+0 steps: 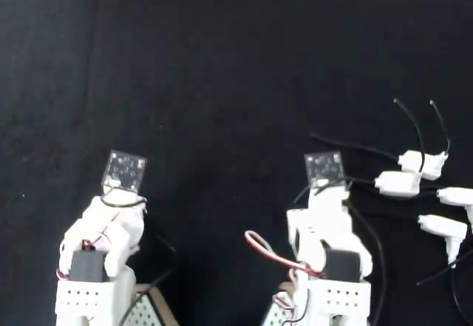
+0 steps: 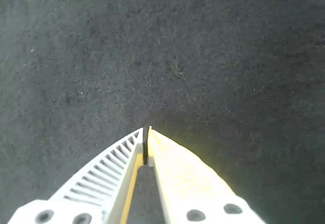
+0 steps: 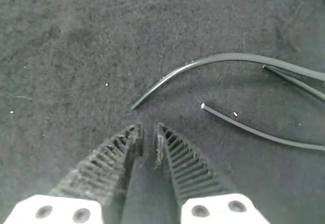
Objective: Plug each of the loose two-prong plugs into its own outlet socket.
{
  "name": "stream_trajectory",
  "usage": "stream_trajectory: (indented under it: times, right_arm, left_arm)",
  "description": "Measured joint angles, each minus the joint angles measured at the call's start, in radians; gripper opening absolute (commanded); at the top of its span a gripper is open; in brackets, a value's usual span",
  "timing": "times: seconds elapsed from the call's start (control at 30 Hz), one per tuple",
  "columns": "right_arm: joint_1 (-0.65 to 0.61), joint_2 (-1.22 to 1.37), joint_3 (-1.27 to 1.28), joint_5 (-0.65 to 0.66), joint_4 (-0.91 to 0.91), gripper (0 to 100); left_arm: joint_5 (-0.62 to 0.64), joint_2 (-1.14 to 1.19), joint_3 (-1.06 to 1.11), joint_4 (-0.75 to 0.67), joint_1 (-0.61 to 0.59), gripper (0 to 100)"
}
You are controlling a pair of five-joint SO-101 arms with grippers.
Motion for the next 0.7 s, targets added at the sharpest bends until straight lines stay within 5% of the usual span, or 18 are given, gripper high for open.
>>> stream_trajectory:
  times: [0.23, 0.7]
  right_arm:
    - [0.000, 0.000, 0.000, 0.000, 0.000, 4.7]
    - [0.000, 0.000, 0.000, 0.000, 0.000, 4.7]
  left_arm:
    - [0.123, 0.000, 0.000, 0.000, 0.000, 3]
    - [0.130, 0.000, 0.000, 0.046, -0.058, 3]
